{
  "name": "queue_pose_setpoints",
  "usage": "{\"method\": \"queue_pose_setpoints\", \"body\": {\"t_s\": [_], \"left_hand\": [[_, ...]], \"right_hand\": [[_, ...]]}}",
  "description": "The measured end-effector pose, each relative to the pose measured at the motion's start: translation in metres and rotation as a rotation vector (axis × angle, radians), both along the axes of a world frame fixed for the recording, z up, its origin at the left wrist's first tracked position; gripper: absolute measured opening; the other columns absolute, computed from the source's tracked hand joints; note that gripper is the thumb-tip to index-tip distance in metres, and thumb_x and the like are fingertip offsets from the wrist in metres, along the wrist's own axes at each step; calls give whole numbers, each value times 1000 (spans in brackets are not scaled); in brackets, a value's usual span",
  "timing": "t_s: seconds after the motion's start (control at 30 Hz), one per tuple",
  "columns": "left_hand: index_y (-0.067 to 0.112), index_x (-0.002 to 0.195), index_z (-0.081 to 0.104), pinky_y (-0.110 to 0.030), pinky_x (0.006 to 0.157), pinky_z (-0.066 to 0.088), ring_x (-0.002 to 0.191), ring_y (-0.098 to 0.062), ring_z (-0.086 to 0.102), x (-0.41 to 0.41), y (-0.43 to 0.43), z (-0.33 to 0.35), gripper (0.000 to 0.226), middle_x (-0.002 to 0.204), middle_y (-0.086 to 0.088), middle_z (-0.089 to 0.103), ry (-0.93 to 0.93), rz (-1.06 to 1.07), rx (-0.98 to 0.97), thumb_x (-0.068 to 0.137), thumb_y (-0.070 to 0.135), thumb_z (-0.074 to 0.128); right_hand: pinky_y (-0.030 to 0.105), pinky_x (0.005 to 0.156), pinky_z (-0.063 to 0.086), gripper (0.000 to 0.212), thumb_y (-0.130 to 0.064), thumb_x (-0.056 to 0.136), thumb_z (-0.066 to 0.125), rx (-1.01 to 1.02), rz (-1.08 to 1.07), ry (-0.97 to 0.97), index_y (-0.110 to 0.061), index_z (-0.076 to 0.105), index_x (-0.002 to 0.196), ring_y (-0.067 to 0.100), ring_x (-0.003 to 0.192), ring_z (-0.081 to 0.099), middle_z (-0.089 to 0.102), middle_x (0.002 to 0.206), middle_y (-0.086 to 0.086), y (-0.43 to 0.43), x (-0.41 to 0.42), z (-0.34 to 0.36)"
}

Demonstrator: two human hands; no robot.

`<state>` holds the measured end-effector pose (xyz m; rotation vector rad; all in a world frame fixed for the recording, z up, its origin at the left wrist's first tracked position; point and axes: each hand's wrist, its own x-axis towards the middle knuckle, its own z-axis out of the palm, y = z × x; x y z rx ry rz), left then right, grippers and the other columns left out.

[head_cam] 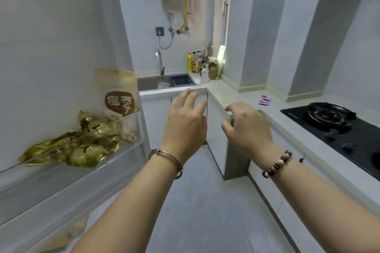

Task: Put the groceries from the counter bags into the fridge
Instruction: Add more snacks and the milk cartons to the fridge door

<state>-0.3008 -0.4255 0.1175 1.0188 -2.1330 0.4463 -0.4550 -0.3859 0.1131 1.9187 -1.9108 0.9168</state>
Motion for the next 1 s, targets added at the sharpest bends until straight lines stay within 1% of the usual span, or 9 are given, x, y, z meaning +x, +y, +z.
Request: {"method": "queue_pose_setpoints", "body": {"t_s": [0.07, 0.13, 0.23, 0.5, 0.67, 0.77, 0.9, 0.93, 1.0], "left_hand": [[7, 125, 56, -52, 105, 36, 132, -38, 39, -42, 1, -11, 46, 136, -20, 50, -58, -69, 70, 82, 16, 67], [12, 139, 42, -50, 114, 20, 142, -34, 19, -87, 4, -20, 53, 150, -16, 31, -135, -146, 132, 90, 24, 57], [16, 146, 28, -49, 116, 6, 145, -32, 2, -153, 10, -30, 57, 156, -12, 13, -205, -255, 156, 94, 29, 49], [20, 150, 15, -51, 115, 4, 146, -30, -5, -368, 36, -61, 63, 159, -10, 4, -282, -514, 170, 96, 31, 45], [19, 147, 26, -57, 111, 19, 145, -33, 10, -491, 64, -87, 66, 156, -13, 17, -320, -607, 209, 90, 33, 55], [18, 147, 28, -59, 109, 21, 144, -34, 13, -545, 78, -98, 66, 156, -13, 19, -333, -660, 262, 89, 32, 57], [20, 149, 20, -59, 112, 13, 146, -31, 2, -604, 90, -116, 66, 158, -11, 9, -356, -750, 306, 92, 32, 51], [20, 149, 20, -59, 111, 13, 146, -32, 3, -617, 93, -120, 66, 158, -11, 9, -351, -768, 316, 92, 31, 52], [18, 146, 31, -61, 108, 22, 144, -34, 16, -644, 99, -130, 68, 155, -14, 21, -351, -814, 317, 86, 30, 60]], "right_hand": [[29, 85, 44, 31, -25, 91, 51, 52, -84, 11, -11, 56, 119, 19, 105, 52, 59, 114, 4, 12, -38, -10], [31, 89, 42, 33, -23, 90, 52, 79, -162, 20, -10, 56, 119, 21, 109, 49, 57, 116, 5, 23, -79, -20], [35, 93, 40, 36, -21, 87, 56, 115, -284, 17, -6, 56, 120, 26, 112, 47, 57, 119, 8, 43, -141, -33], [33, 107, 30, 46, -26, 91, 54, 225, -577, 0, -9, 45, 133, 23, 129, 36, 45, 136, 6, 106, -329, -61], [39, 110, 32, 46, -23, 87, 56, 259, -748, -56, -8, 50, 129, 25, 130, 36, 47, 136, 8, 143, -433, -75], [37, 112, 29, 46, -22, 86, 57, 275, -821, -89, -11, 49, 129, 24, 132, 33, 43, 139, 7, 165, -477, -83], [39, 112, 24, 51, -23, 86, 60, 259, -930, -151, -11, 46, 133, 28, 140, 20, 26, 151, 12, 192, -521, -99], [39, 112, 24, 52, -23, 85, 61, 252, -948, -168, -10, 46, 133, 28, 141, 19, 24, 152, 12, 197, -530, -104], [41, 112, 25, 54, -22, 83, 63, 264, -977, -191, -9, 47, 132, 30, 141, 20, 24, 152, 14, 205, -547, -116]]}}
